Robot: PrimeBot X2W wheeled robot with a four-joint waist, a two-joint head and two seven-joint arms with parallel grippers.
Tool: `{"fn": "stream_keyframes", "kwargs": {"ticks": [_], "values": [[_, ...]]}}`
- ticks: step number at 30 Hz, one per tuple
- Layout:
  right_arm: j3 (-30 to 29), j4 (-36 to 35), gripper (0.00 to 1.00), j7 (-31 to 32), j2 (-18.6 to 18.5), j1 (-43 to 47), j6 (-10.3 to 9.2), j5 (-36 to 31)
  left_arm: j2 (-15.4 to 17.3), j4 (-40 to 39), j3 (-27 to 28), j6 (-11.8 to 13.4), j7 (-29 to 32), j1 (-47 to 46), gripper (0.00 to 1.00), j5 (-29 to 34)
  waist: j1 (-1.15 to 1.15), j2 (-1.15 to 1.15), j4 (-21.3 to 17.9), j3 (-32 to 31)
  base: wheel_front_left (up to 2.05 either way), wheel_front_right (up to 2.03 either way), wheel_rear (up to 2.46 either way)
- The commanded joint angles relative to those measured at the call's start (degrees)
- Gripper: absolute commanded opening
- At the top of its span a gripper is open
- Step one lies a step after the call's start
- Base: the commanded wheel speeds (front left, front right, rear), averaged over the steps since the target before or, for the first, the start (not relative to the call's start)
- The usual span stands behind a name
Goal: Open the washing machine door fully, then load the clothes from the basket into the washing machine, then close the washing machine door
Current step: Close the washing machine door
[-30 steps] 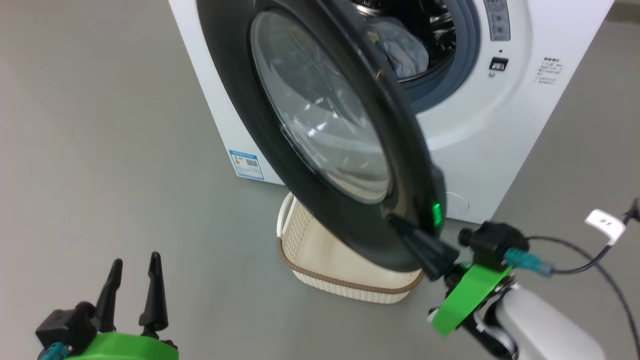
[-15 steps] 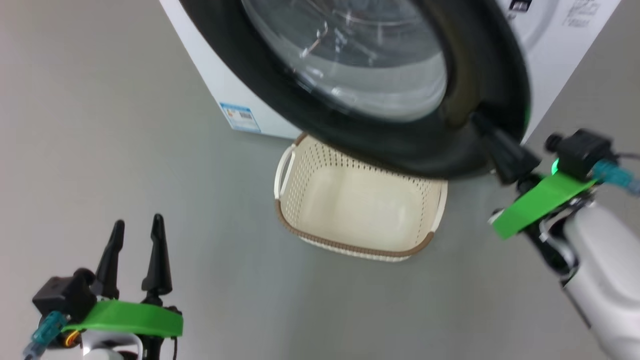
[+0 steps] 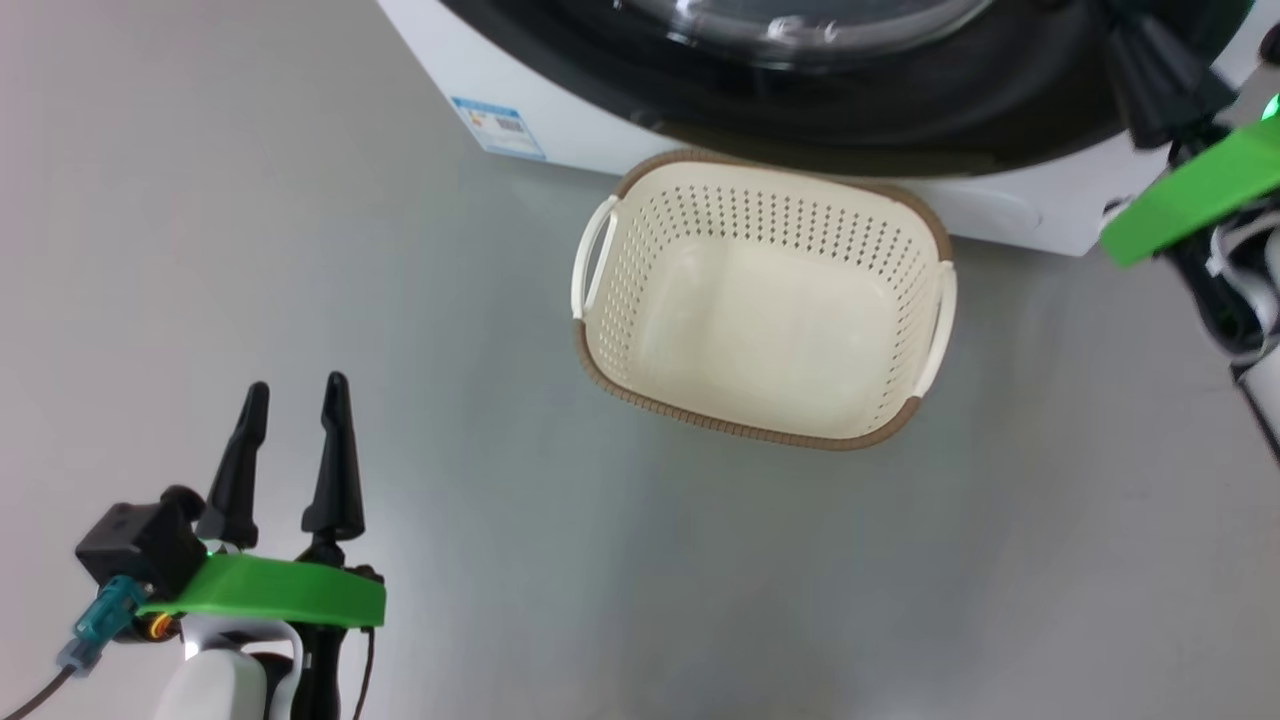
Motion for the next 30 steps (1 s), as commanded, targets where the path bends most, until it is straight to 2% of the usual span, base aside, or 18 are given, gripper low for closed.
{"fn": "stream_keyframes", "kwargs": {"ticks": [1, 11, 22, 25, 26, 27, 30], "values": [[0.67, 0.3, 0.0, -0.27, -0.63, -1.96, 0.06, 1.0, 1.4, -1.35, 1.7, -0.15, -0.37, -1.3, 1.0, -0.57, 0.0, 0.0, 1.12, 1.93, 0.0, 0.0, 0.0], [-0.31, 9.71, 0.0, -0.27, 0.38, -11.28, 0.06, -1.49, 1.65, -1.09, 1.21, -0.15, -0.37, -2.38, 1.0, -0.58, 0.0, 0.0, 1.5, 3.07, 0.0, 0.0, 0.0], [-0.65, 9.94, 0.0, -0.27, 2.61, -8.91, 0.06, -2.24, 1.97, -0.5, 1.17, -0.15, -0.37, -2.42, 1.0, -0.34, 0.0, 0.0, 0.43, 0.75, 0.0, 0.0, 0.0], [-0.86, 8.74, 0.31, -0.27, 3.04, -6.39, 0.06, -2.87, 2.17, -0.2, 1.05, -0.15, -0.37, -2.16, 1.0, -0.28, 0.0, 0.0, -0.15, -0.77, 0.0, 0.0, 0.0], [-1.0, 8.21, 0.49, -0.27, 3.18, -5.42, 0.06, -3.07, 2.25, -0.14, 0.99, -0.15, -0.37, -2.1, 1.0, -0.27, 0.0, 0.0, -0.43, -1.35, 0.0, 0.0, 0.0], [-1.22, 7.62, 1.0, -0.27, 3.38, -4.36, 0.06, -3.25, 2.34, -0.1, 0.92, -0.15, -0.37, -2.03, 1.0, -0.23, 0.0, 0.0, -0.75, -1.98, 0.0, 0.0, 0.0], [-1.68, 6.31, 1.0, -0.27, 3.93, -2.07, 0.06, -3.5, 2.56, 0.05, 0.76, -0.15, -0.37, -1.86, 1.0, -0.18, 0.0, 0.0, -1.5, -3.32, 0.0, 0.0, 0.0]]}}
